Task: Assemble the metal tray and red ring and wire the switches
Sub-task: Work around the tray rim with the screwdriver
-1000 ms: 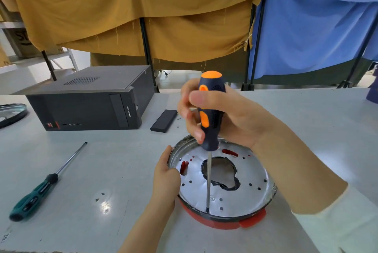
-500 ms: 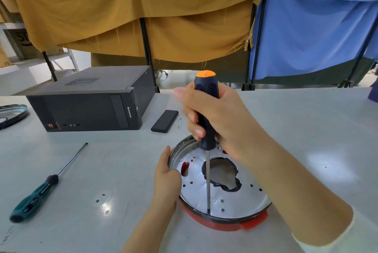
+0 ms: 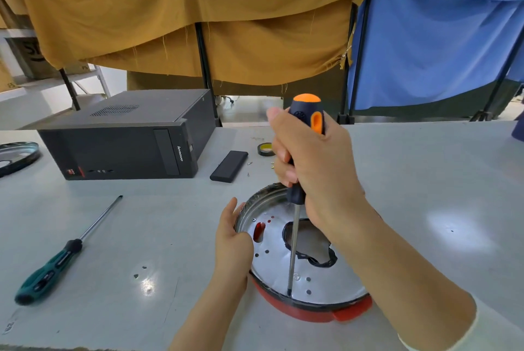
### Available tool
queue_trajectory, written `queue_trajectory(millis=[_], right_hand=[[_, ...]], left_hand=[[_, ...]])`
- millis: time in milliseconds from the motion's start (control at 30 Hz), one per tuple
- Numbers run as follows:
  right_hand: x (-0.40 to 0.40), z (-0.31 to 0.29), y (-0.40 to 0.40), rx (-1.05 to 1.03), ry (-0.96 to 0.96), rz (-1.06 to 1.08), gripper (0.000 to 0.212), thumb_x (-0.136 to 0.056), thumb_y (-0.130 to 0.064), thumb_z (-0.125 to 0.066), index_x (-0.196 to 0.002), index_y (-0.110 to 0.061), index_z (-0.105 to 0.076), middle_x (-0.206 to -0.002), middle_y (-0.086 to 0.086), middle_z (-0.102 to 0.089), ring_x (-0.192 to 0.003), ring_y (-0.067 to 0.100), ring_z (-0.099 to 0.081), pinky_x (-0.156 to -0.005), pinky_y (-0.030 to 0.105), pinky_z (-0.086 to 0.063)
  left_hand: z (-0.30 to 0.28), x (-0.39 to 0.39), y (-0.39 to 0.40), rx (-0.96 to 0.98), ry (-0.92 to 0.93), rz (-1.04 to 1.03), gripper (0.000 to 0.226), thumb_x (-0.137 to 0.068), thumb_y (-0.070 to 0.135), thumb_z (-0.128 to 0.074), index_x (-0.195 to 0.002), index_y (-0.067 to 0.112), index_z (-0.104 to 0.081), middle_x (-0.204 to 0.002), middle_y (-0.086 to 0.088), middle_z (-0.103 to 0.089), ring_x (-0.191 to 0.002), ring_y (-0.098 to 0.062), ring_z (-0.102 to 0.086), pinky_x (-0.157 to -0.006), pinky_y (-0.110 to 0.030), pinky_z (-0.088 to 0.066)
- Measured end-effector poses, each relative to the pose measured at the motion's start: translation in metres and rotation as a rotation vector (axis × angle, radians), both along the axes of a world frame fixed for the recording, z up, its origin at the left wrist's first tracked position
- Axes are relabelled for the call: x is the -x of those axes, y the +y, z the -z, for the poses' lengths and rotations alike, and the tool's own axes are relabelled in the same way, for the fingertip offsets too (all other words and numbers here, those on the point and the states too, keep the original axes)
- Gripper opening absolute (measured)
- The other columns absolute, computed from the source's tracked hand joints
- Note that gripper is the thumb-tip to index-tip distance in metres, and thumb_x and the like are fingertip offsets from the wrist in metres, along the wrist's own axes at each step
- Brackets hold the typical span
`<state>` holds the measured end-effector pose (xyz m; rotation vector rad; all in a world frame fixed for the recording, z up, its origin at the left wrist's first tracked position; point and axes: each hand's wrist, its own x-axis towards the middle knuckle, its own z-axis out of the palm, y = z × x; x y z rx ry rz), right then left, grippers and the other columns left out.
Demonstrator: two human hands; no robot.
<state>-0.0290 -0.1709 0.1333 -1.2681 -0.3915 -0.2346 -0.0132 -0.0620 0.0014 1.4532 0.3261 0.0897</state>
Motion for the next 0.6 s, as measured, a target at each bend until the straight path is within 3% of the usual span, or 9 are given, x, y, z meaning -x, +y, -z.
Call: queue_trajectory(millis=[100,267,367,467,533,600], right_hand=[[0.001,-0.001,-0.004,0.078,-0.026,0.010,0.025,-0.091,-0.016,-0.061,-0.070,-0.015,-0.047,-0.055,0.003,-0.045,-0.036,0.009,-0.040,-0.038,0.019,-0.037],[-0.016,-0.014,-0.016,0.176,0.035,-0.660,0.018,-0.085,-0.020,-0.060,-0.071,-0.014,-0.052,-0.062,-0.001,-0.055,-0.045,0.013,-0.050,-0.050,0.025,-0.045],[-0.020,-0.013,-0.016,0.091,0.094,-0.857,0.017,-0.082,-0.021,-0.053,-0.072,-0.012,-0.044,-0.054,-0.004,-0.050,-0.036,0.007,-0.043,-0.042,0.019,-0.040],[-0.017,-0.008,-0.011,0.083,0.106,-0.698,0.029,-0.083,-0.021,-0.056,-0.067,-0.014,-0.033,-0.047,-0.006,-0.038,-0.033,0.004,-0.030,-0.037,0.017,-0.031],[-0.013,-0.004,-0.005,0.043,0.081,-0.495,0.031,-0.088,-0.021,-0.055,-0.064,-0.014,-0.037,-0.046,-0.005,-0.038,-0.032,0.005,-0.030,-0.036,0.016,-0.030],[-0.007,0.001,0.002,0.001,0.023,-0.243,0.034,-0.094,-0.017,-0.055,-0.063,-0.015,-0.041,-0.045,-0.004,-0.040,-0.031,0.005,-0.033,-0.035,0.015,-0.031]], left_hand=[[0.000,-0.001,0.001,-0.030,-0.005,0.017,0.072,-0.087,-0.017,-0.046,-0.141,0.031,-0.041,-0.131,0.002,-0.057,-0.103,-0.011,-0.063,-0.069,-0.018,-0.057],[-0.001,-0.002,0.006,-0.108,0.007,0.075,0.073,-0.083,-0.019,-0.040,-0.138,0.028,-0.047,-0.130,-0.001,-0.059,-0.112,-0.021,-0.061,-0.093,-0.041,-0.054],[0.000,-0.002,0.005,-0.093,-0.015,0.077,0.072,-0.083,-0.018,-0.045,-0.138,0.029,-0.047,-0.129,-0.001,-0.060,-0.112,-0.021,-0.062,-0.094,-0.043,-0.053],[0.002,-0.002,0.003,-0.047,-0.026,0.033,0.071,-0.084,-0.018,-0.043,-0.133,0.033,-0.047,-0.122,0.006,-0.062,-0.105,-0.017,-0.065,-0.078,-0.030,-0.058],[0.002,-0.002,0.002,-0.034,-0.024,0.011,0.073,-0.083,-0.020,-0.037,-0.127,0.037,-0.046,-0.114,0.011,-0.062,-0.096,-0.011,-0.067,-0.062,-0.020,-0.055],[0.003,-0.002,0.001,-0.029,-0.030,-0.003,0.073,-0.082,-0.021,-0.035,-0.125,0.037,-0.047,-0.113,0.010,-0.062,-0.094,-0.012,-0.067,-0.059,-0.019,-0.053]])
